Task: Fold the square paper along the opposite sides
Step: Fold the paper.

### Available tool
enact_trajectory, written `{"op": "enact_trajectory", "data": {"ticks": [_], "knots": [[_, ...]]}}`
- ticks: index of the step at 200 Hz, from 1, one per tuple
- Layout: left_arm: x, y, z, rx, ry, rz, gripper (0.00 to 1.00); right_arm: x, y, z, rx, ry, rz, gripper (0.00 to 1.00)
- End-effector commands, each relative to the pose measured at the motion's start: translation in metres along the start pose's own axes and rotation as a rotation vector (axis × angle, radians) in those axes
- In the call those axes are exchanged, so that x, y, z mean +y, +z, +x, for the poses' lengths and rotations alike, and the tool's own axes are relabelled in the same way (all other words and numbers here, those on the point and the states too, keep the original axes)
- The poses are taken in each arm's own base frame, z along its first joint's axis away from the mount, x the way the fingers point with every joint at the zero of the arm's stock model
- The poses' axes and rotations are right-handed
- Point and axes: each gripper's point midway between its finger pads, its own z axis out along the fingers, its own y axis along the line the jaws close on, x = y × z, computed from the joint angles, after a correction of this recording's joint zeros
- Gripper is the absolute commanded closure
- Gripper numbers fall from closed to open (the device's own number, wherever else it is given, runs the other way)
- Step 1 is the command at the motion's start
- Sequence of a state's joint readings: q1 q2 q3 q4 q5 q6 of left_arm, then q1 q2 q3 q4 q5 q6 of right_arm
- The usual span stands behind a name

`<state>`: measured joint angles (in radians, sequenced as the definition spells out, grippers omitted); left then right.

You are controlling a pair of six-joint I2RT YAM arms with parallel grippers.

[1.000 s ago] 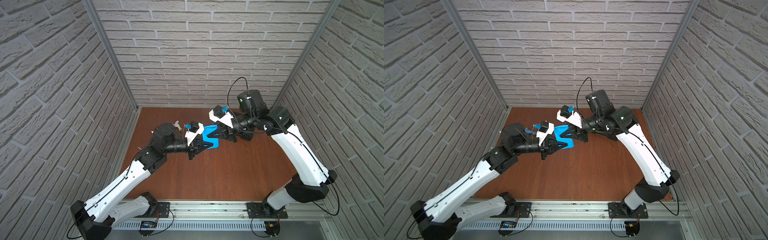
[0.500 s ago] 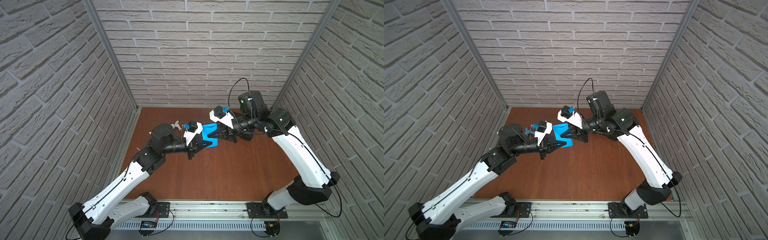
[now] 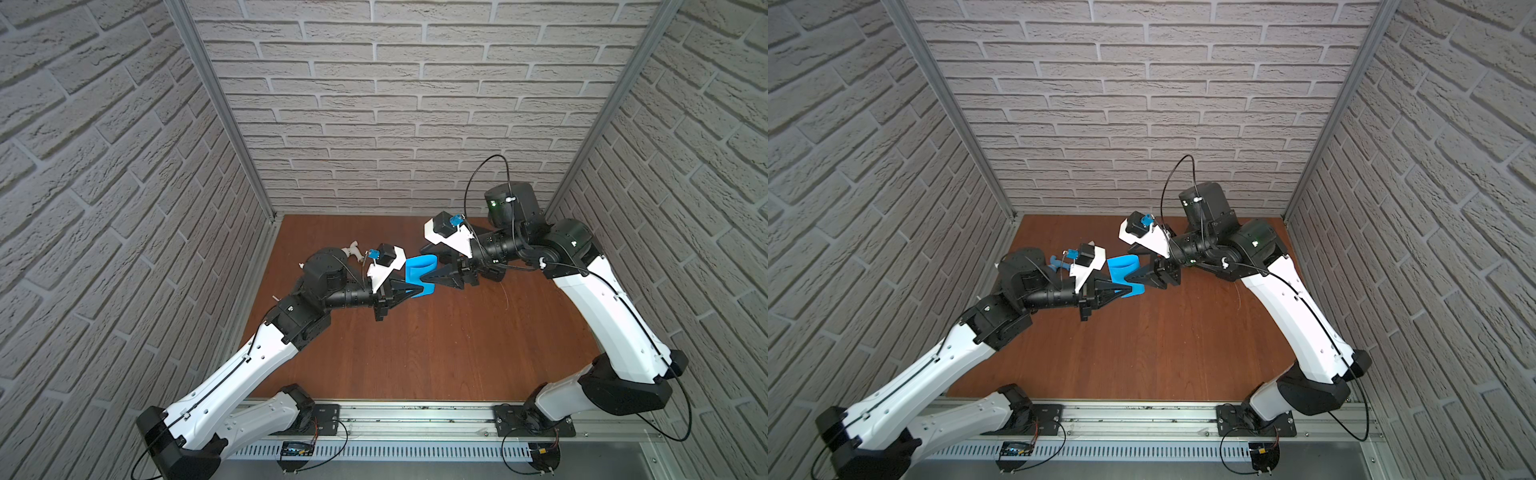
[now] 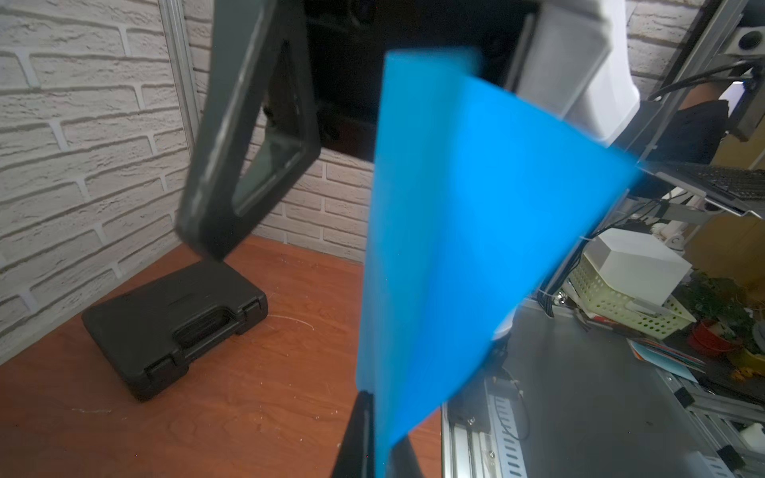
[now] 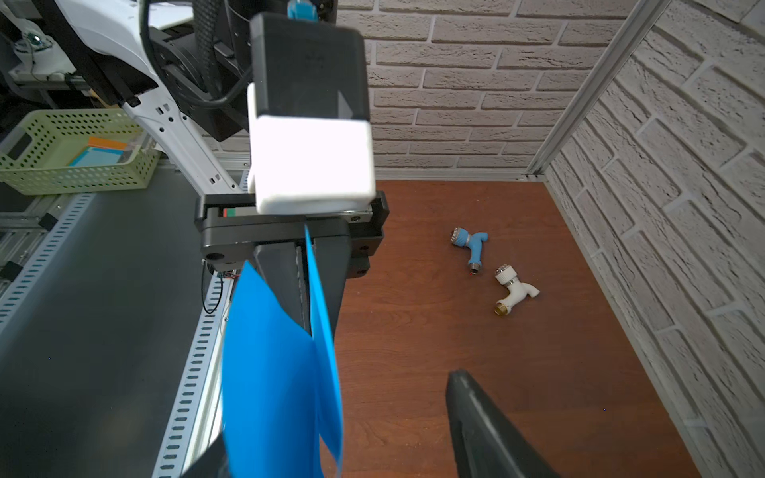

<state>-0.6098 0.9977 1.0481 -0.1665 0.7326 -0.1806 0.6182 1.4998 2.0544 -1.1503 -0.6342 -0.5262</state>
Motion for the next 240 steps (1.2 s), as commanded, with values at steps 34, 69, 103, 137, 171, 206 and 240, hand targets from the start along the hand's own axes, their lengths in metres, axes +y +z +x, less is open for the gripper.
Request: {"op": "enact_trajectory", "data": {"ticks": [34,69,103,137,171,206,240], "knots": [[0.005,-0.013,0.023,0.15,-0.049,-0.082,1.0,0.019,-0.053,-0.024,0.003,-0.205,0.074,0.37],[0.01,-0.015,0.027,0.227,-0.079,-0.11,1.0,0.028,-0.045,-0.009,0.072,-0.212,0.008,0.46],[0.016,-0.01,0.033,0.287,-0.106,-0.116,0.99,0.027,-0.035,0.002,0.128,-0.217,0.002,0.49],[0.02,-0.003,0.039,0.321,-0.135,-0.098,0.99,0.029,-0.024,0.005,0.163,-0.239,-0.013,0.5],[0.018,0.0,0.038,0.328,-0.138,-0.081,0.99,0.027,-0.01,0.013,0.211,-0.238,-0.026,0.54],[0.015,-0.003,0.034,0.313,-0.128,-0.073,0.99,0.024,0.001,0.02,0.247,-0.24,-0.026,0.58],[0.009,-0.003,0.033,0.308,-0.123,-0.056,0.99,0.021,0.004,0.02,0.254,-0.241,-0.019,0.59]]}}
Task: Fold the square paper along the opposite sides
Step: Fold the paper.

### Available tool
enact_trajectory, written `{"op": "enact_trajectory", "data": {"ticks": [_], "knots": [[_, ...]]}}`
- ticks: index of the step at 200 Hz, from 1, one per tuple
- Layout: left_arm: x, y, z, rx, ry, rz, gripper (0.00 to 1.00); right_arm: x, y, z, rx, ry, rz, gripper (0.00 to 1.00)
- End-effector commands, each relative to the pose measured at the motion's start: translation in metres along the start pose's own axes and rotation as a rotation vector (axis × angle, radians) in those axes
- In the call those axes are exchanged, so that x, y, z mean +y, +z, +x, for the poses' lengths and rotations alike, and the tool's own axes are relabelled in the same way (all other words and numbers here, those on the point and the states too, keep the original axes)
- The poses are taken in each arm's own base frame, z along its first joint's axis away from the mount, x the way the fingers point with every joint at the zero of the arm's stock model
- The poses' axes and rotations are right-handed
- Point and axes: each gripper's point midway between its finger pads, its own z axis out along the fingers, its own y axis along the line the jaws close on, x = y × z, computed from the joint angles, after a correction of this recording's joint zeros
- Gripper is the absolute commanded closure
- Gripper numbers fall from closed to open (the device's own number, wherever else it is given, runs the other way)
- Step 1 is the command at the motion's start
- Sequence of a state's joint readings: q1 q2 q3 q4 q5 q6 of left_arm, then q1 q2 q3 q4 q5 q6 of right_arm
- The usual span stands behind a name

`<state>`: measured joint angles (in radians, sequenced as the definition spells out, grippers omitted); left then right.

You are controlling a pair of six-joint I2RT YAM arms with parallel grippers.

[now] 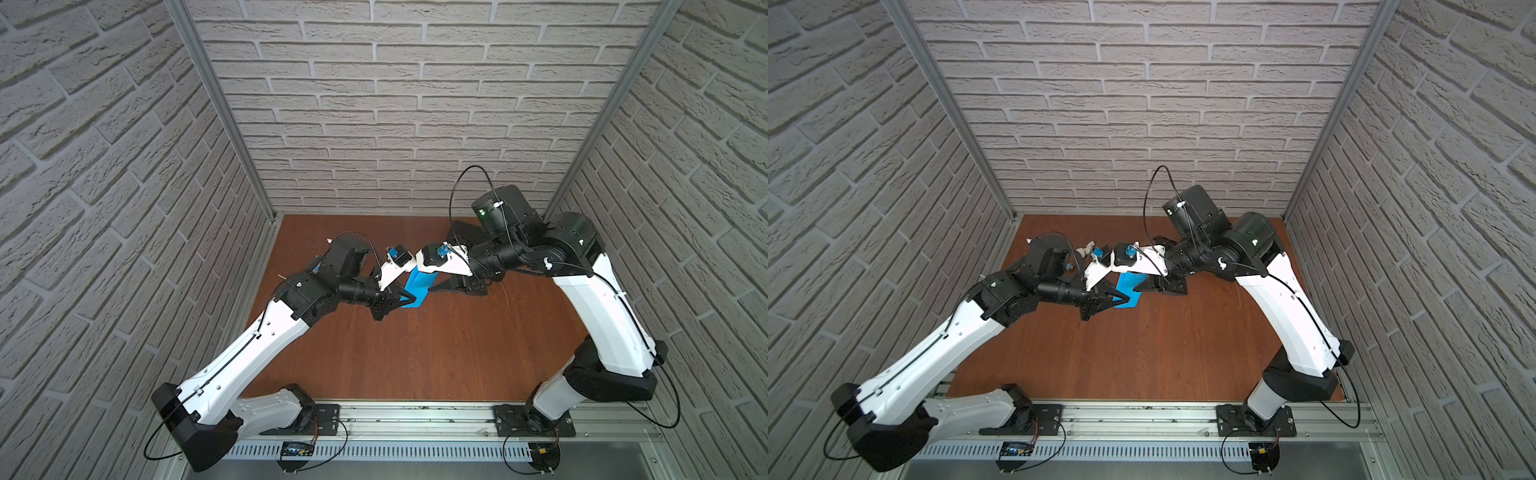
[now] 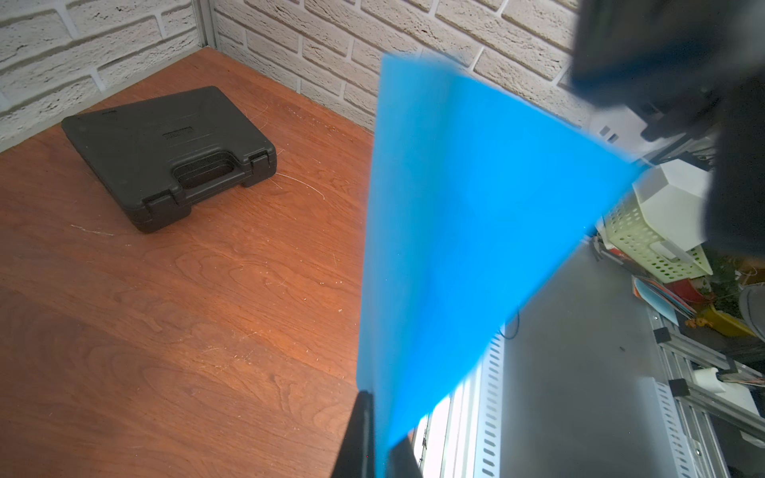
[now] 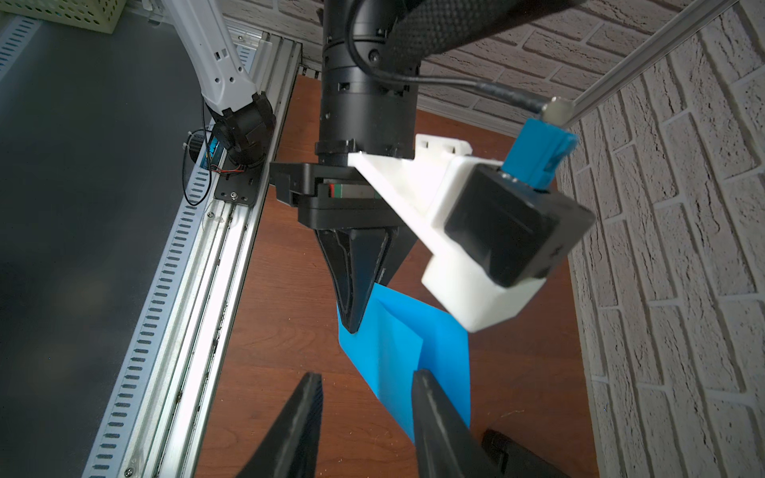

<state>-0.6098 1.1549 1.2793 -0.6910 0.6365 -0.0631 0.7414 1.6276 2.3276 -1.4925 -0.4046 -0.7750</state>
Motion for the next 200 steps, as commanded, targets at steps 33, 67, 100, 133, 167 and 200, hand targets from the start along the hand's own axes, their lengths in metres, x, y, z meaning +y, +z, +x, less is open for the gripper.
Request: {"op": "enact_trajectory", "data": {"ticks": [33,67,100,133,167,200], "knots": [[-0.013,-0.0069,-0.0085,-0.03,0.047,0.039,0.99,-0.0027,0.0035,-0.0023,0.001,-0.018,0.014,0.59],[-0.014,-0.0052,-0.0073,-0.025,0.046,0.048,0.99,-0.0031,0.0042,-0.0021,-0.001,-0.022,0.017,0.59],[-0.0168,-0.0059,-0.0082,-0.031,0.052,0.058,0.99,-0.0048,0.0088,-0.0006,0.005,-0.02,0.011,0.59],[-0.0161,-0.005,-0.0068,-0.027,0.049,0.06,0.99,-0.0075,0.011,-0.0019,0.002,-0.018,0.016,0.66],[-0.0154,-0.0019,-0.0059,-0.02,0.045,0.067,0.99,-0.0082,0.0099,-0.0051,-0.011,-0.024,0.022,0.77],[-0.0167,-0.0029,-0.0075,-0.03,0.052,0.068,0.99,-0.0092,0.0116,-0.0051,-0.012,-0.021,0.023,0.85]]}}
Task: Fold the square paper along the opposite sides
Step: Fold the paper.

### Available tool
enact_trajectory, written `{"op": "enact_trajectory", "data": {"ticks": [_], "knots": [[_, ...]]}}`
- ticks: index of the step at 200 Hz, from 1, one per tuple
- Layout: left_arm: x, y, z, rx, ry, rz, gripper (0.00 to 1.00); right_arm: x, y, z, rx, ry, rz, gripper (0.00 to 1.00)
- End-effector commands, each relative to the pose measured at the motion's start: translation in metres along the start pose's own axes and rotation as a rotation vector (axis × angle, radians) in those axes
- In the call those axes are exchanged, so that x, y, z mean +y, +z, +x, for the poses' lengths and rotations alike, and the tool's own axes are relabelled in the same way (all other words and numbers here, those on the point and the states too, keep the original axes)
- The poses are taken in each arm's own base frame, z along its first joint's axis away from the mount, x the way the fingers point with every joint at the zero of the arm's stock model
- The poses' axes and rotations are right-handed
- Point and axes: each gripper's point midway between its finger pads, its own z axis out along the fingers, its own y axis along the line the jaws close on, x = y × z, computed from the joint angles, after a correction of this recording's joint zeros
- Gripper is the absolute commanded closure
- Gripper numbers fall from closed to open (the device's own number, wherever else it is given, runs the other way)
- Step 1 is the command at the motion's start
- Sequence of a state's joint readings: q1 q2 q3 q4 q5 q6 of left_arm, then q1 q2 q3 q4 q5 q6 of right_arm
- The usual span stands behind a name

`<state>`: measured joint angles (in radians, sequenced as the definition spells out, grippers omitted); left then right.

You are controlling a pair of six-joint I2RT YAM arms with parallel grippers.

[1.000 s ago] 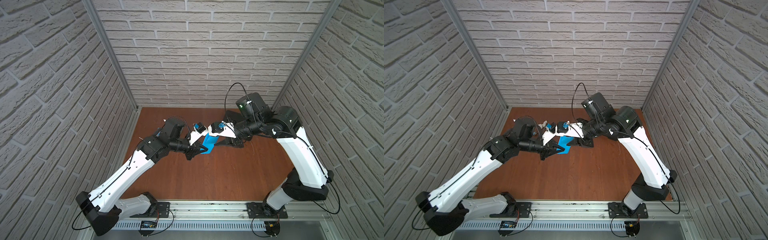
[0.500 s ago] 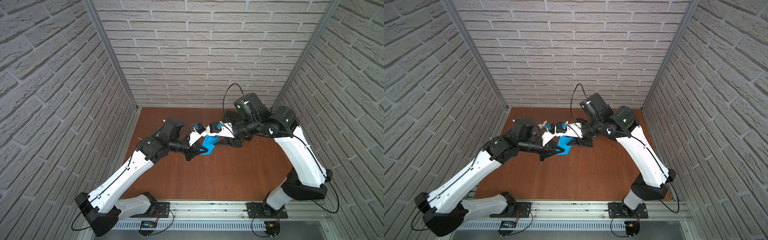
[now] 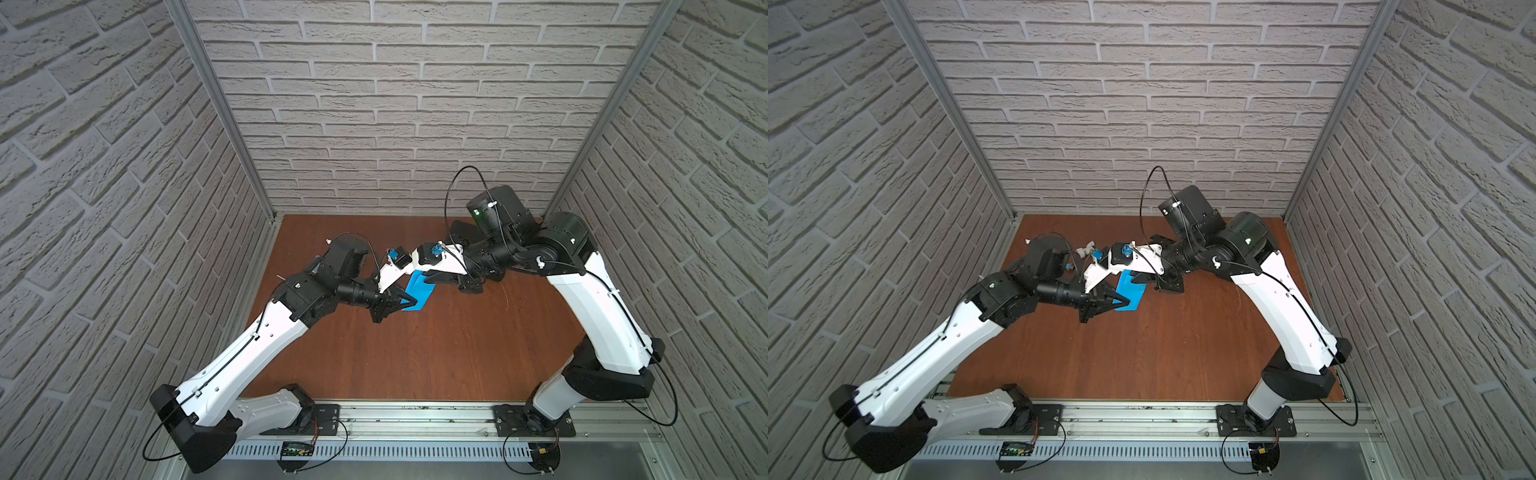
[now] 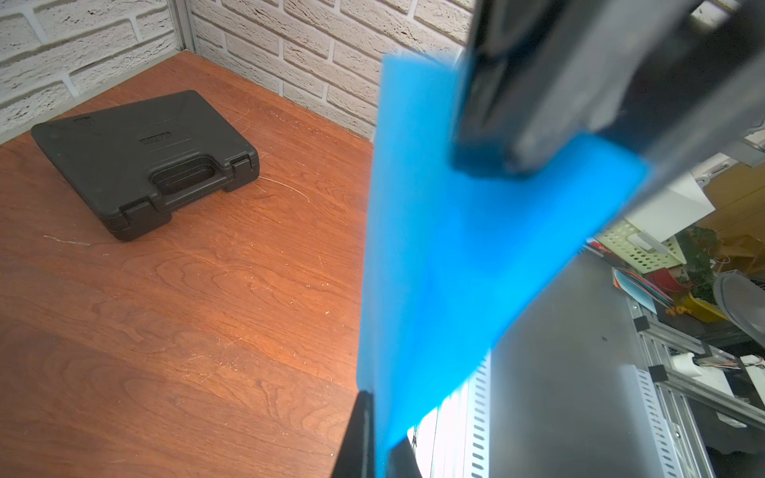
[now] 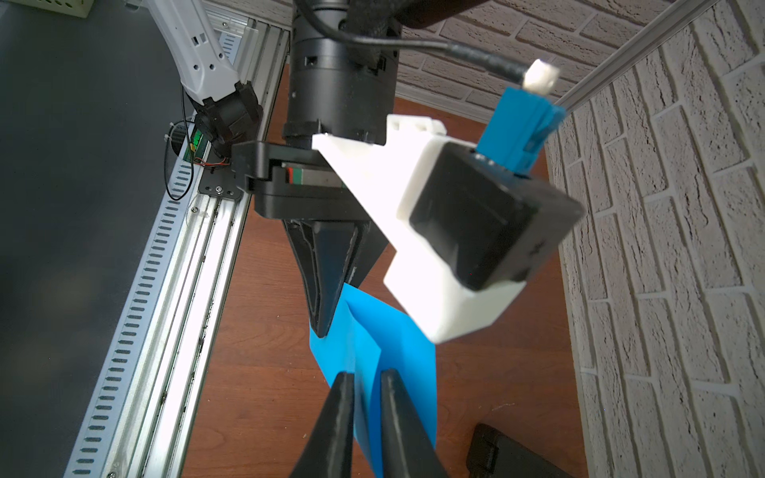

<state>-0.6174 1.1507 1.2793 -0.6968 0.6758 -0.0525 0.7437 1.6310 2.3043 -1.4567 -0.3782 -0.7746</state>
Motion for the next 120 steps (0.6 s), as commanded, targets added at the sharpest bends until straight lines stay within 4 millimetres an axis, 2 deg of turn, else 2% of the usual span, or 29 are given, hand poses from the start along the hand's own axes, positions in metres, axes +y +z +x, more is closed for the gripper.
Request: {"op": "enact_trajectory", "data": {"ticks": [1,31,120], "knots": [[-0.0068,-0.0023,-0.0081,-0.03,0.04,0.022,0.99,-0.0016,0.0048,-0.0072,-0.026,-0.017,0.001,0.86],[-0.008,-0.0042,-0.0092,-0.039,0.046,0.021,0.99,-0.0036,0.0076,-0.0074,-0.025,-0.01,0.004,0.97],[-0.0064,-0.0018,-0.0085,-0.048,0.052,0.023,0.99,-0.0104,0.0025,-0.0127,-0.051,-0.015,0.055,0.97]]}}
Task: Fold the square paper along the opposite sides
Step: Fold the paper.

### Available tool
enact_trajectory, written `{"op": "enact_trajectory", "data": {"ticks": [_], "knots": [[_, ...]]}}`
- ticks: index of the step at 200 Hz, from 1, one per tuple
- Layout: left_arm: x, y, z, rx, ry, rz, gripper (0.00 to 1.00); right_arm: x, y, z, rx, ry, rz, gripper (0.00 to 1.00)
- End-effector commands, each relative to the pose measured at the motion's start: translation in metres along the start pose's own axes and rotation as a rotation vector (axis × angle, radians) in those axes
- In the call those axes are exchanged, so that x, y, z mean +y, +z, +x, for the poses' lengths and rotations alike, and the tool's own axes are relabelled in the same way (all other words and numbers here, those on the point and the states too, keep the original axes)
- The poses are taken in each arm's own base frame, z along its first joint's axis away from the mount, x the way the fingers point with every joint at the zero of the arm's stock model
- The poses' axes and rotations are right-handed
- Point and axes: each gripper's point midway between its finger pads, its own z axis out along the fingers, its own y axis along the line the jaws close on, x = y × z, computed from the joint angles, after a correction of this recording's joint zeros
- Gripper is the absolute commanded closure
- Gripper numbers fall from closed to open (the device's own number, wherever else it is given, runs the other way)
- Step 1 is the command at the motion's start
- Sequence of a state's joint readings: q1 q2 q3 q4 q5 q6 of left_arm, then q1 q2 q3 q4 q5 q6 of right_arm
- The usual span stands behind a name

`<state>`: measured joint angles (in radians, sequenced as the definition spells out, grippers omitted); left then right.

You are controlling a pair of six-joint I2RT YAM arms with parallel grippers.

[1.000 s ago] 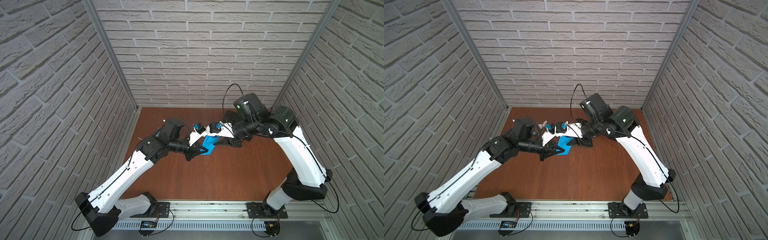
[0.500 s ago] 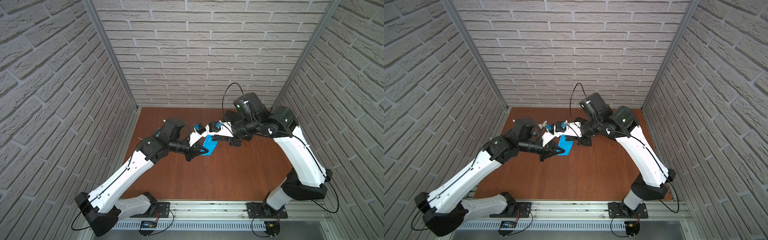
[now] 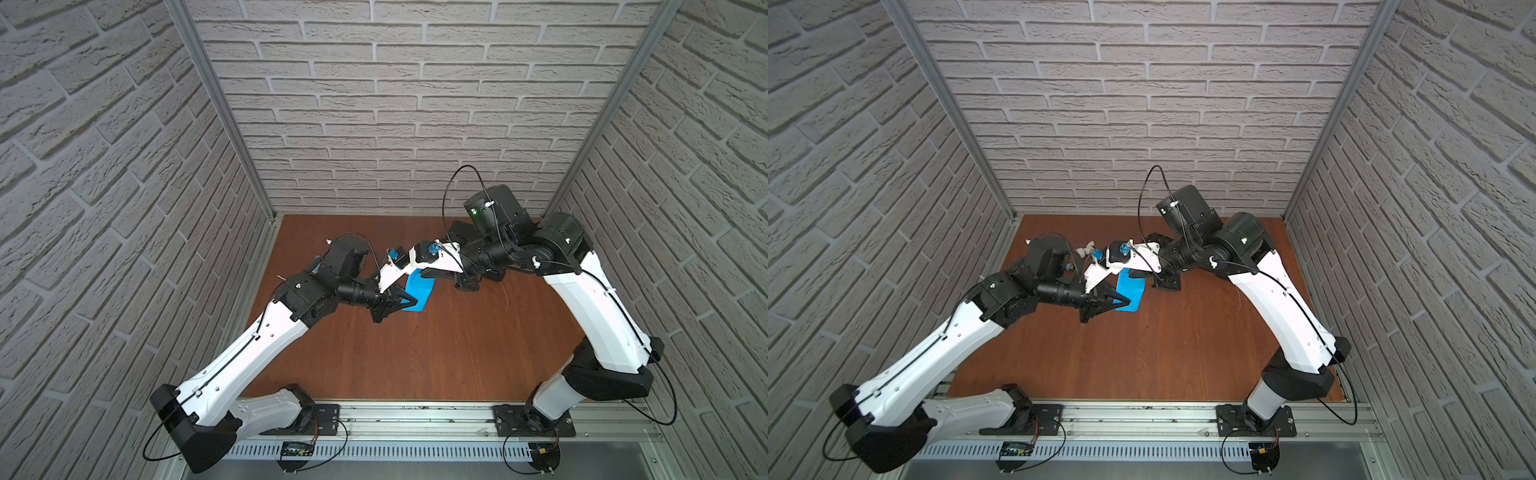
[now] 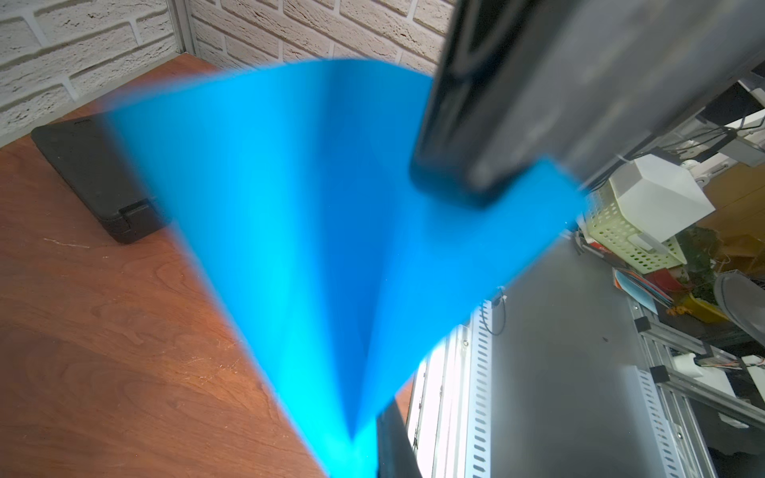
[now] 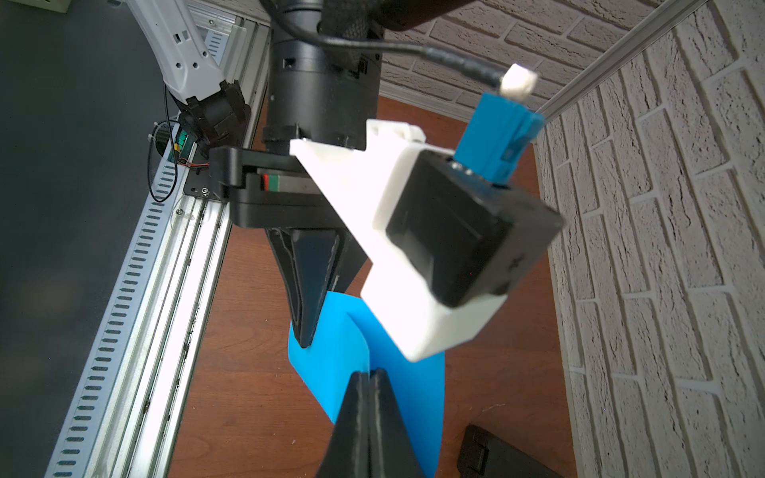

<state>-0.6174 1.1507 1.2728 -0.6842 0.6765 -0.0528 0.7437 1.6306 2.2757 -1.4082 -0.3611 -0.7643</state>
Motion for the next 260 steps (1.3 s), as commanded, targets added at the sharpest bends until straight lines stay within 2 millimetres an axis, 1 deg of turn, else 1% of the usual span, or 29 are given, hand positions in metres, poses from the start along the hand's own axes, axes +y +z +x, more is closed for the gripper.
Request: {"op": "enact_trajectory", "data": {"ticks": [1,89,140,160,191,260], "knots": [[-0.007,-0.0027,-0.008,-0.043,0.048,0.022,0.99,-0.0023,-0.0039,-0.0127,-0.051,-0.017,0.03,0.97],[-0.0048,-0.0005,-0.006,-0.043,0.05,0.019,0.99,-0.0063,-0.0094,-0.0166,-0.069,-0.024,0.063,0.97],[-0.0056,-0.0017,-0.0067,-0.05,0.057,0.018,0.87,-0.006,-0.0108,-0.016,-0.07,-0.025,0.073,0.97],[-0.0052,-0.0026,-0.0066,-0.052,0.059,0.013,0.84,-0.0056,-0.0123,-0.0158,-0.073,-0.025,0.075,0.97],[-0.0053,-0.0027,-0.0066,-0.054,0.061,0.011,0.82,-0.0055,-0.0129,-0.016,-0.075,-0.026,0.079,0.97],[-0.0038,-0.0026,-0.0065,-0.055,0.06,0.007,0.82,-0.0052,-0.0116,-0.0162,-0.078,-0.024,0.075,0.97]]}}
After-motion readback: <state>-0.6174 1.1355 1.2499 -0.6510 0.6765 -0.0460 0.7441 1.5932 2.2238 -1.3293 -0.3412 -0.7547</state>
